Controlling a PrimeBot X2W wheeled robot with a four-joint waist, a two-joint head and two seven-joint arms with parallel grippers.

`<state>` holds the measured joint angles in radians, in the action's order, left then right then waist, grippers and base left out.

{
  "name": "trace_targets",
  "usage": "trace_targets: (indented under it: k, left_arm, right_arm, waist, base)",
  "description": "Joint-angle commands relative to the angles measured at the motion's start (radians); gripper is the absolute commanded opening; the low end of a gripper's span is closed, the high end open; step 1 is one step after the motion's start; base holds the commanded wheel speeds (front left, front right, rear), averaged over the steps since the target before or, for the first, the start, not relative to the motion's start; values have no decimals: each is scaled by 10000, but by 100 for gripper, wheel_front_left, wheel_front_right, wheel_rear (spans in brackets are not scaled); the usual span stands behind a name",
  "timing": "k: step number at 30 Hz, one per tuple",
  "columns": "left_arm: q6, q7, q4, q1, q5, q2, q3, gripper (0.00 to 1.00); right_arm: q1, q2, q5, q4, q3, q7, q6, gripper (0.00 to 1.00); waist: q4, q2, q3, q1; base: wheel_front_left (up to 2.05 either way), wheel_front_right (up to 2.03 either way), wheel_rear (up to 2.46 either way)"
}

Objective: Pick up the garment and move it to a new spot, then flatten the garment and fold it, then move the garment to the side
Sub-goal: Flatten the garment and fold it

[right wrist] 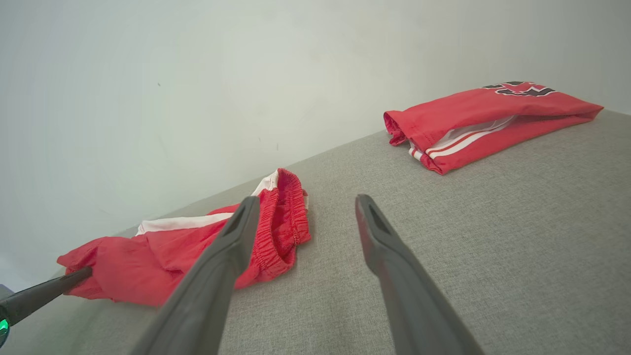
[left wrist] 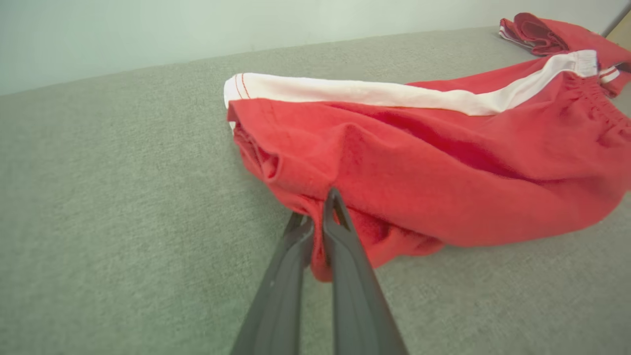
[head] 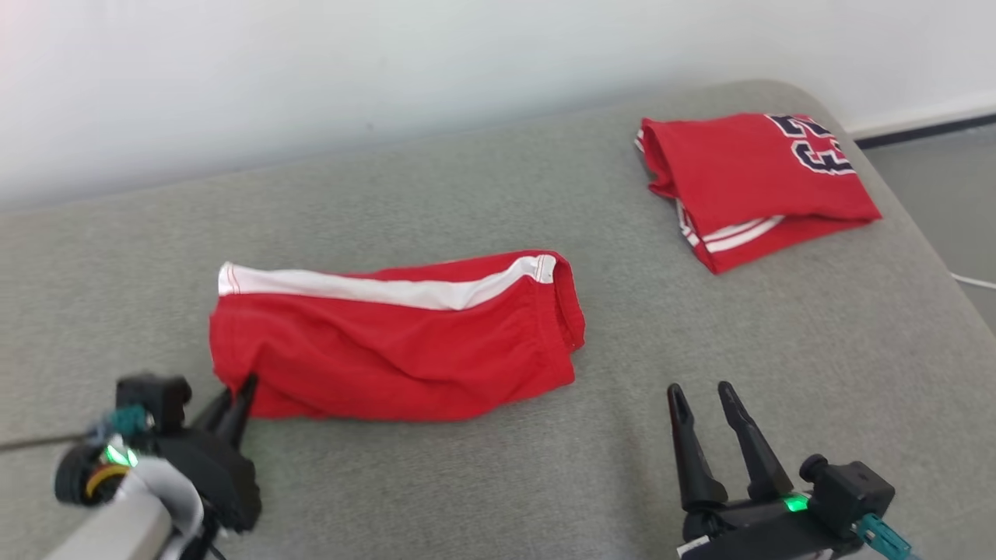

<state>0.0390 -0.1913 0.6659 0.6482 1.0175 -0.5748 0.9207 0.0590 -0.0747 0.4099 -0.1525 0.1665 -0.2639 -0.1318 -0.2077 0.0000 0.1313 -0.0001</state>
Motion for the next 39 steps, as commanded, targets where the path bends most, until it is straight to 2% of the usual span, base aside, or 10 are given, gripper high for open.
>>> trace_targets:
  k: [1,9,10,11,12,14,20,25,29,39]
  left_arm:
    - [-305,-220,-388,-615,185,72,-110,0]
    - [-1018,-569,-1268,-1841,195,181,-167,0]
    - [-1089,-604,-1293,-1913,99,196,-193,33]
    - [-1141,-661,-1314,-1980,-11,257,-258,79]
    - [-1244,-693,-1344,-2049,-162,299,-336,100]
    - [-1470,-735,-1441,-2228,-394,411,-683,100]
    - [-2363,-735,-2939,-3498,-2662,969,-3424,100]
    - [-2650,-738,-4306,-4967,-4715,1760,-5473,100]
    - [-2360,-739,-5223,-6189,-6463,2512,-6833,100]
    - [-1358,-740,-5318,-7252,-8187,3816,-8247,100]
  right_arm:
    - [-249,-45,-101,0,-131,2,30,100]
    - [-583,-50,-152,-108,-334,2,28,100]
    - [-583,-57,-162,-132,-329,2,28,100]
    - [-570,-62,-178,-151,-331,2,28,100]
    - [-546,-69,-190,-165,-313,2,28,100]
    - [-505,-92,-189,-172,-311,2,28,100]
    - [-567,-130,-208,-146,-528,2,28,100]
    - [-663,-106,-236,-177,-703,2,30,100]
    - [-746,-60,-284,-242,-711,3,28,100]
    - [-573,-89,-425,-527,-808,2,28,100]
  waist:
    - [446,0,-316,1]
    - [767,0,-441,1]
    - [789,0,-464,1]
    - [811,0,-498,1]
    - [821,0,-520,1]
    - [852,0,-578,1]
    - [1061,0,-724,1]
    - [1235,0,-863,1]
    - [1367,0,-941,1]
    - [1771,0,-1095,1]
  base:
    - [0,0,0]
    - [0,0,0]
    - [0,0,0]
    - [0,0,0]
    - [0,0,0]
    - [0,0,0]
    - [0,0,0]
    - [0,0,0]
    - [0,0,0]
    - [0,0,0]
